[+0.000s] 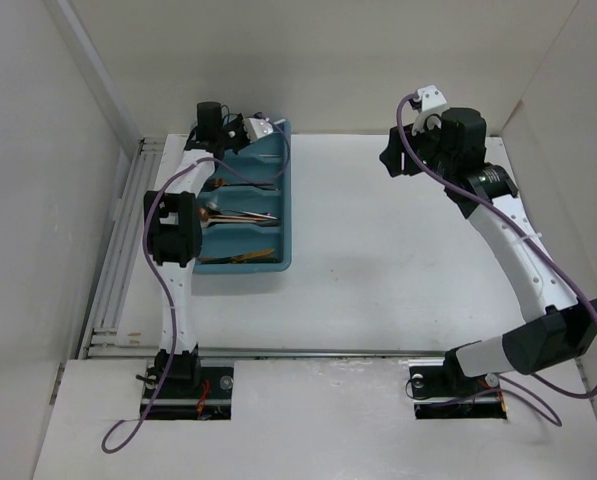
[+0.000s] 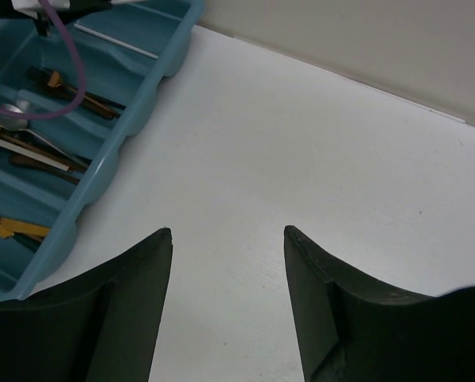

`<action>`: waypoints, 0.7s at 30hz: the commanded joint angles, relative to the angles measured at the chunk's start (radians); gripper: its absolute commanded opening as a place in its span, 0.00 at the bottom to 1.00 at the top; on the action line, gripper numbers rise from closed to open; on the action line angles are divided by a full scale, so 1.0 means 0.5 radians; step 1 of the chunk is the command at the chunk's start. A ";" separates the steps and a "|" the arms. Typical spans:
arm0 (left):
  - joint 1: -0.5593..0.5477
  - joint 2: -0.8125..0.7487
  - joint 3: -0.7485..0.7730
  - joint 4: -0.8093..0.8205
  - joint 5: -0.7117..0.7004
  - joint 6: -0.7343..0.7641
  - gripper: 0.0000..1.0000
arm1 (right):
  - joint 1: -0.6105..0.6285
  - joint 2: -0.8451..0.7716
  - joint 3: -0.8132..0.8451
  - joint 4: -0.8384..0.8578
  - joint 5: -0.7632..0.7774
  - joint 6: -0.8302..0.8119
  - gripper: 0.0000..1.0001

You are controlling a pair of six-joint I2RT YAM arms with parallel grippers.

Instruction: Sort the eating utensils into containers

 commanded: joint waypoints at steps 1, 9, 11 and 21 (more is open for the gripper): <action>-0.021 -0.071 -0.031 0.060 0.177 0.150 0.00 | -0.013 0.001 0.103 0.071 -0.031 0.051 0.63; -0.021 -0.022 -0.096 0.486 -0.144 -0.081 0.11 | -0.013 0.023 0.103 0.071 -0.055 0.051 0.66; -0.002 -0.022 -0.096 0.486 -0.169 -0.004 0.11 | -0.013 0.023 0.103 0.071 -0.055 0.051 0.66; 0.016 -0.025 -0.203 0.851 -0.365 -0.104 0.46 | -0.013 -0.103 0.060 0.029 -0.018 0.051 0.67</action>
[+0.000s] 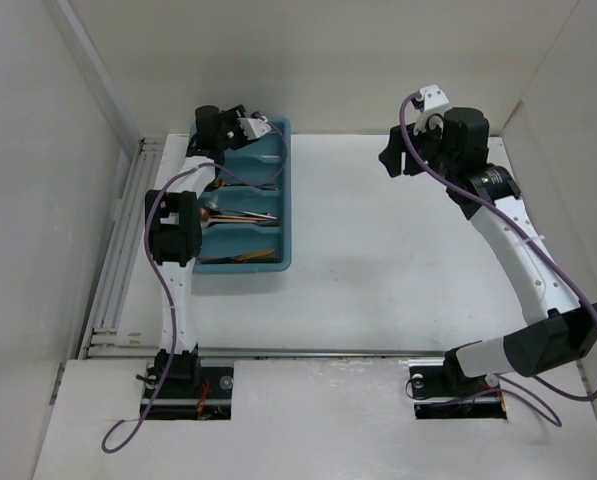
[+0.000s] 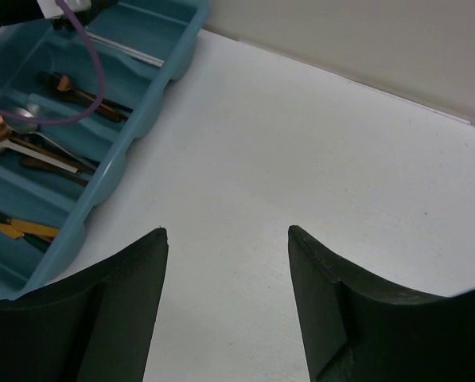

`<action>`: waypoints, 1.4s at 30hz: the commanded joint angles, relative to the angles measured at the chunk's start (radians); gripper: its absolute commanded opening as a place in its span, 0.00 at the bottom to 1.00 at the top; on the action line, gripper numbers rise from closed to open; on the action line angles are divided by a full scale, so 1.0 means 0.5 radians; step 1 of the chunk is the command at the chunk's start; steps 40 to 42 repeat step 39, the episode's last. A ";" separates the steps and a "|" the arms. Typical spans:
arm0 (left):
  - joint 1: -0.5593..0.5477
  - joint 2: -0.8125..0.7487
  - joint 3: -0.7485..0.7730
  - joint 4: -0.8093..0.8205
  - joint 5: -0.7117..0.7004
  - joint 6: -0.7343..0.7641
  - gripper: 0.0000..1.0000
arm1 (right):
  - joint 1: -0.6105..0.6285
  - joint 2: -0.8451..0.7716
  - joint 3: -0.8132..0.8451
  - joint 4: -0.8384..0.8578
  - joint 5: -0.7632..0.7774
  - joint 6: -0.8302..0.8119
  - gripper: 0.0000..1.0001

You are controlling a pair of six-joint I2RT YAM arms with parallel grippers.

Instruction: Sort the eating utensils into containers

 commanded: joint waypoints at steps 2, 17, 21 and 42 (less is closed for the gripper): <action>0.008 -0.091 -0.013 0.512 -0.294 -0.467 0.60 | -0.013 -0.115 0.048 0.020 0.033 0.018 0.71; 0.639 -0.812 0.163 -0.450 -1.440 -2.331 0.73 | -0.142 -0.112 0.029 -0.088 1.239 0.054 1.00; 0.845 -1.186 -0.282 -0.567 -1.332 -2.252 0.73 | -0.142 -0.094 -0.041 0.158 1.300 0.055 1.00; 1.014 -2.009 -1.209 -0.543 -0.879 -2.046 0.82 | -0.142 -0.063 -0.084 0.517 1.091 0.027 1.00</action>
